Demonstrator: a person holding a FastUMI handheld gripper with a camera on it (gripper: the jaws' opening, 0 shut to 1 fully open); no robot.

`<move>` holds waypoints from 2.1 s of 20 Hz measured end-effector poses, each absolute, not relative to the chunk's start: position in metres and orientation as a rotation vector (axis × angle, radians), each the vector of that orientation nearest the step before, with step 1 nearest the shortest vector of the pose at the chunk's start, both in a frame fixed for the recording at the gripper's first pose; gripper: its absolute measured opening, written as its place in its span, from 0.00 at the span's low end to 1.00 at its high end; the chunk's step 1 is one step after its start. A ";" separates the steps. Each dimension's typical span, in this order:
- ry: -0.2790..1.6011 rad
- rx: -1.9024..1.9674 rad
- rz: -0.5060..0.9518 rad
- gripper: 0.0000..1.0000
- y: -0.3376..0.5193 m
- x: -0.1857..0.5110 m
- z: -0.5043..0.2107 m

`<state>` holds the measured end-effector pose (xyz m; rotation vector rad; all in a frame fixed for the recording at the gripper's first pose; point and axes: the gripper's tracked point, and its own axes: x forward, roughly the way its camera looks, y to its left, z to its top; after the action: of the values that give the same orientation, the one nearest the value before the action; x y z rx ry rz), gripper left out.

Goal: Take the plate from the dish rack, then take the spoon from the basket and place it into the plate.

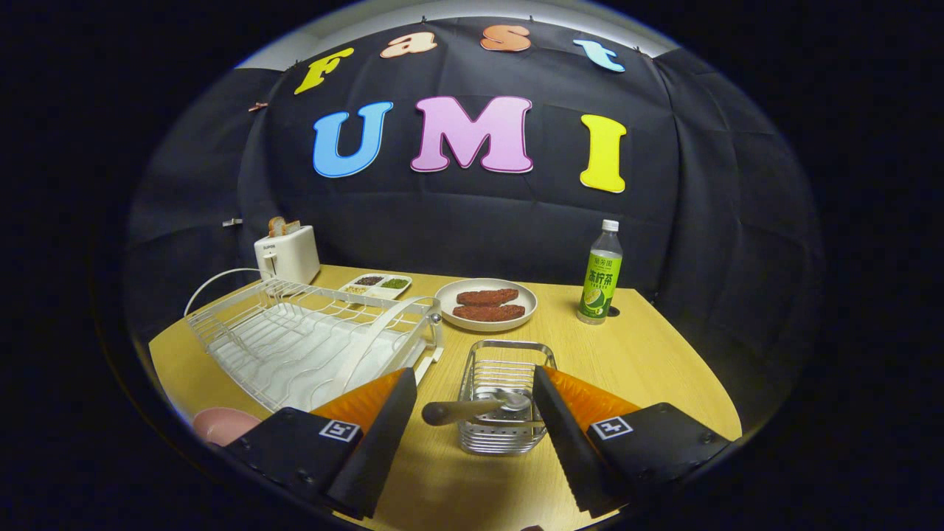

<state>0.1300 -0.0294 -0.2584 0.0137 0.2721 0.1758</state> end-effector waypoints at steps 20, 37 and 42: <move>0.145 -0.005 0.111 0.15 -0.031 0.143 -0.247; 0.177 0.053 0.090 0.12 -0.067 0.158 -0.168; 0.152 0.086 0.210 0.12 -0.047 0.137 -0.113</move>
<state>0.1366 -0.0473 -0.1130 0.0856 0.1520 0.2103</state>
